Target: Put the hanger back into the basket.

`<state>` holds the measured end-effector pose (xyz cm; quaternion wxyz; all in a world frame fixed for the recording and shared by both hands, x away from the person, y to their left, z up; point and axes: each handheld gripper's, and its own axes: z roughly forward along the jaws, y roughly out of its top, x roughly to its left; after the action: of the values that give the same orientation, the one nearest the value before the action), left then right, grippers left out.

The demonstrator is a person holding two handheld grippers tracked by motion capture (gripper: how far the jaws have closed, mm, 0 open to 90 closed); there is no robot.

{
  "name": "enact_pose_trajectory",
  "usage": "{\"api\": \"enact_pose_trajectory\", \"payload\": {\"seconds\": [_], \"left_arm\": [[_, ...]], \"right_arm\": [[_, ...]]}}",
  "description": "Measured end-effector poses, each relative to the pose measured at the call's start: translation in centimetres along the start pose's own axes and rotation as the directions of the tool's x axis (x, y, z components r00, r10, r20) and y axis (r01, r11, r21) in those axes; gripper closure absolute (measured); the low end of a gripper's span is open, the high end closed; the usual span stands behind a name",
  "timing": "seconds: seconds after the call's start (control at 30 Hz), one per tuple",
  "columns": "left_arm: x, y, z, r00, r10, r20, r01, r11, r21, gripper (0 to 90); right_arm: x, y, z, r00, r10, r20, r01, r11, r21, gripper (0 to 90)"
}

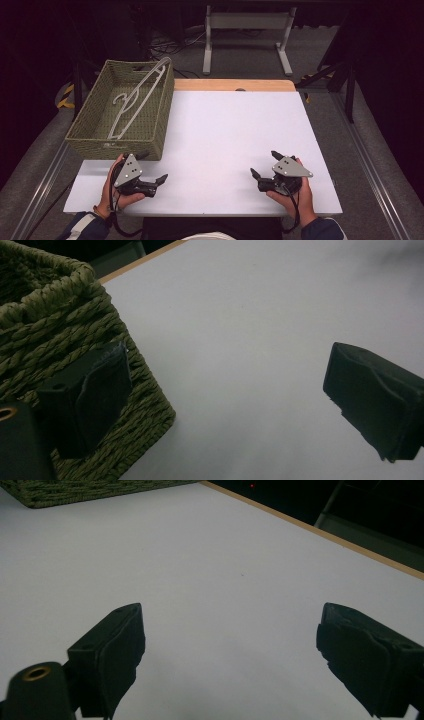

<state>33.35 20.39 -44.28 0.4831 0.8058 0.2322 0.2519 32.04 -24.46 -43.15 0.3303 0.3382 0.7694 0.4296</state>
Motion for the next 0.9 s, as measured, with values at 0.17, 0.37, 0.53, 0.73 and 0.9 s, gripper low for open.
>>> {"api": "enact_pose_trajectory", "payload": {"seconds": [0.17,0.37,0.53,0.73,0.9], "left_arm": [[-0.02,0.01,-0.17,1.0000,-0.004,-0.006,0.004,1.0000,-0.006,5.9],[0.01,0.03,-0.10,1.0000,-0.007,-0.003,0.007,1.0000,-0.002,5.9],[0.06,-0.04,-0.32,0.9999,-0.001,-0.014,0.001,1.0000,-0.002,5.8],[0.27,-0.06,-0.15,0.9998,-0.018,-0.010,0.018,0.9998,0.001,5.8],[0.31,-0.16,0.02,0.9997,-0.022,0.005,0.022,0.9997,0.005,5.6]], "right_arm": [[-0.04,0.05,-0.12,1.0000,0.000,0.002,0.000,1.000,-0.006,12.5],[-0.01,-0.05,0.06,1.0000,-0.004,-0.009,0.004,1.000,-0.002,12.7],[0.01,0.04,0.16,0.9997,-0.018,-0.019,0.017,1.000,-0.010,12.8],[-0.03,-0.22,0.50,0.9993,-0.022,-0.030,0.022,1.000,0.008,13.0],[-0.30,-0.22,0.48,0.9994,-0.015,-0.032,0.015,1.000,0.000,12.9]]}}
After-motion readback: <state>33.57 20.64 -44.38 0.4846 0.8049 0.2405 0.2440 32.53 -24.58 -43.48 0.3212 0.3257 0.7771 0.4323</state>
